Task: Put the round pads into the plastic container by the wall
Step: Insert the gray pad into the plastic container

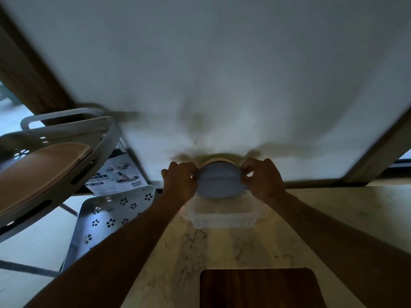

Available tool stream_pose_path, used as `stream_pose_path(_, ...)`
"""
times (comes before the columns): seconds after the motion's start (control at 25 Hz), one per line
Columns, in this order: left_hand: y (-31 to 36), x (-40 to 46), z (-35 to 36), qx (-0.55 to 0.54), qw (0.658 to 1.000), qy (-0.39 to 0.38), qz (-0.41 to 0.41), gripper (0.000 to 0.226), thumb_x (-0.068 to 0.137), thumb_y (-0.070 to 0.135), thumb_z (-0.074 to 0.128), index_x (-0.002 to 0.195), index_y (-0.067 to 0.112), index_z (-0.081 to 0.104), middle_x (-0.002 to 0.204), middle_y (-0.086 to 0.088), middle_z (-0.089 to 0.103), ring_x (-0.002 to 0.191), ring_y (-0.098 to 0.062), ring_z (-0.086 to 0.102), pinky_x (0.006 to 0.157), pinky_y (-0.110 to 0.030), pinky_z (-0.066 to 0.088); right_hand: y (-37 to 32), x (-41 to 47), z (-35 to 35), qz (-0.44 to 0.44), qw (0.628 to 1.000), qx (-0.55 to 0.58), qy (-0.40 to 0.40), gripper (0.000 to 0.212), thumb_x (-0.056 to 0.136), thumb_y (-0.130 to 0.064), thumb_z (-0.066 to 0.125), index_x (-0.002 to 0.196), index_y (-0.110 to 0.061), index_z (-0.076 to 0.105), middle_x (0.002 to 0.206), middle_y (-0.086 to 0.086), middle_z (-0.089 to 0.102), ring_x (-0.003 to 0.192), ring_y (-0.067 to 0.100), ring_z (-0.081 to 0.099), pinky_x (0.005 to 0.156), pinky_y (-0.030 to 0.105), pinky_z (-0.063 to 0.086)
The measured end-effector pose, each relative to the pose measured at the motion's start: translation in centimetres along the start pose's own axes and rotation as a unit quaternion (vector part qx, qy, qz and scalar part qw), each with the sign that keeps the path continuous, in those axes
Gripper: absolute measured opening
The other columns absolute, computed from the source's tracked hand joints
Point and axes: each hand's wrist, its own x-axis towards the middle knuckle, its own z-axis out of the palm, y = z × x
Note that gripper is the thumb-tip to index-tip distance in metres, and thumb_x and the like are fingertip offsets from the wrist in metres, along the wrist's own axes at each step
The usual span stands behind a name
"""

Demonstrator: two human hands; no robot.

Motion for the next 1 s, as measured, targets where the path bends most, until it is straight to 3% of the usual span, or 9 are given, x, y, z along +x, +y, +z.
stream_pose_path(0.16,0.1,0.2,0.4,0.043,0.999,0.0,0.014,0.023,0.081,0.014,0.058,0.098,0.024,0.069,0.099,0.002,0.071,0.103,-0.028,0.05,0.082,-0.039,0.032,0.3,0.3,0.5,-0.011,0.997,-0.077,0.011,0.017,0.079,-0.025,0.067,0.094,-0.02,0.071,0.089,0.007,0.074,0.097,0.03,0.057,0.081,0.04,0.05)
stream_pose_path(0.32,0.3,0.4,0.6,0.088,0.995,0.034,0.039,0.019,0.082,0.015,0.058,0.095,0.021,0.07,0.092,0.0,0.073,0.099,-0.028,0.051,0.075,-0.037,0.026,0.3,0.5,0.9,-0.039,0.987,-0.152,0.026,0.016,0.082,-0.028,0.064,0.093,-0.018,0.07,0.086,0.006,0.074,0.091,0.03,0.058,0.079,0.039,0.044)
stream_pose_path(0.56,0.4,0.2,1.1,0.085,0.993,0.068,0.054,0.012,0.084,0.019,0.061,0.09,0.019,0.071,0.089,-0.001,0.073,0.094,-0.027,0.054,0.075,-0.036,0.027,0.6,0.7,1.0,-0.047,0.981,-0.185,0.034,0.018,0.087,-0.03,0.059,0.091,-0.018,0.072,0.087,0.004,0.075,0.09,0.028,0.056,0.078,0.038,0.043)
stream_pose_path(0.8,-0.2,0.4,0.8,0.009,0.993,0.101,0.064,0.01,0.082,0.015,0.067,0.087,0.022,0.072,0.09,0.002,0.073,0.088,-0.024,0.058,0.073,-0.033,0.023,0.7,0.5,0.5,-0.033,0.987,-0.155,0.028,0.023,0.09,-0.029,0.057,0.097,-0.013,0.073,0.094,0.008,0.075,0.094,0.031,0.059,0.08,0.043,0.05)
stream_pose_path(1.0,0.4,-0.1,-1.6,-0.008,0.989,0.125,0.083,0.011,0.085,0.014,0.065,0.092,0.019,0.072,0.09,0.0,0.073,0.082,-0.021,0.064,0.077,-0.035,0.042,-1.2,-0.5,-1.0,-0.029,0.994,-0.091,0.045,0.025,0.091,-0.026,0.059,0.113,-0.017,0.067,0.102,0.006,0.074,0.096,0.026,0.066,0.081,0.039,0.055)
